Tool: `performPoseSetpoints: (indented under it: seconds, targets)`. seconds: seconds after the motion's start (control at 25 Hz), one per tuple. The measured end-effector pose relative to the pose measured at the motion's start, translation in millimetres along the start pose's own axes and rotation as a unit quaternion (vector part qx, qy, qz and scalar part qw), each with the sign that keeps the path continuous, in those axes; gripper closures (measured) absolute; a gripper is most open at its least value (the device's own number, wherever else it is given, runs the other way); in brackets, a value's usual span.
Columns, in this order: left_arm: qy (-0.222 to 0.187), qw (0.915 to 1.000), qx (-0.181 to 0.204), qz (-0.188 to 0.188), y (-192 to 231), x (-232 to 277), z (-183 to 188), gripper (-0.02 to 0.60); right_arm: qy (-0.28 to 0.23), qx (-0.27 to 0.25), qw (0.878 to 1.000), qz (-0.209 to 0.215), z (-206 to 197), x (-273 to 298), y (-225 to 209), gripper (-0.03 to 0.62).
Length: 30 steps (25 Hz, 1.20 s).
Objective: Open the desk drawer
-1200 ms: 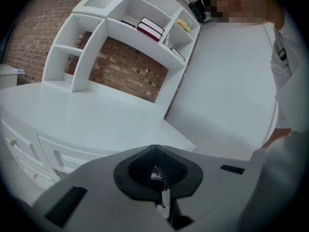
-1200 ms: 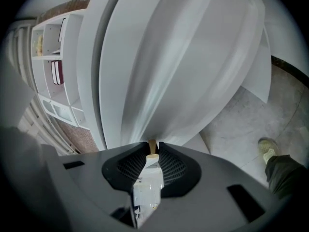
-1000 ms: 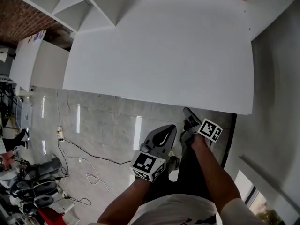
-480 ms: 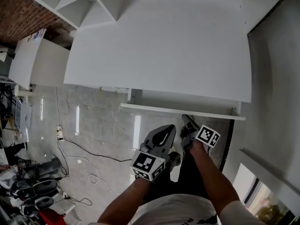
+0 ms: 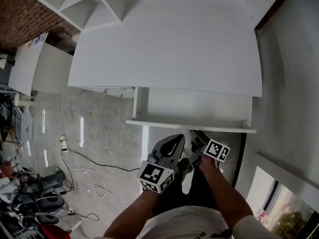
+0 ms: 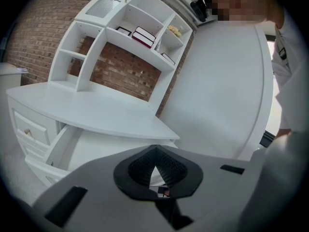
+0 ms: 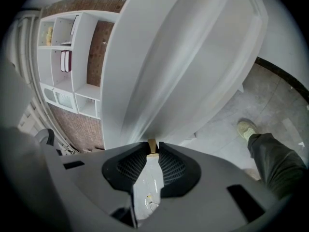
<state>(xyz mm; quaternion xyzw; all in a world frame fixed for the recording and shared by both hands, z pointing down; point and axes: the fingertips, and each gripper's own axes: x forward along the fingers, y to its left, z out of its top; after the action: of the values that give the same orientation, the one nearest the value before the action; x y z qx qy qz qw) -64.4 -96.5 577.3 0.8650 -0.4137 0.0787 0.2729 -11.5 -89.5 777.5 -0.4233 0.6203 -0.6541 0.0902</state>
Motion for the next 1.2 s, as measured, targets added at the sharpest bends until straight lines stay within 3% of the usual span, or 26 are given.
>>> performPoseSetpoints:
  seconds: [0.4,0.92,1.2]
  targets:
    - [0.003,1.0,0.007,-0.005,-23,-22,-10,0.569,0.013,0.006,1.0,-0.008,-44,-29,-13,0.514]
    - [-0.007,0.9999,0.011,-0.002,-31,-42,5,0.569,0.027,0.048,0.998,-0.023,-58,-44,-12,0.49]
    - [-0.02,0.9998,0.007,0.002,-34,-47,14,0.569,0.089,0.035,0.995,-0.025,-87,-64,4,0.516]
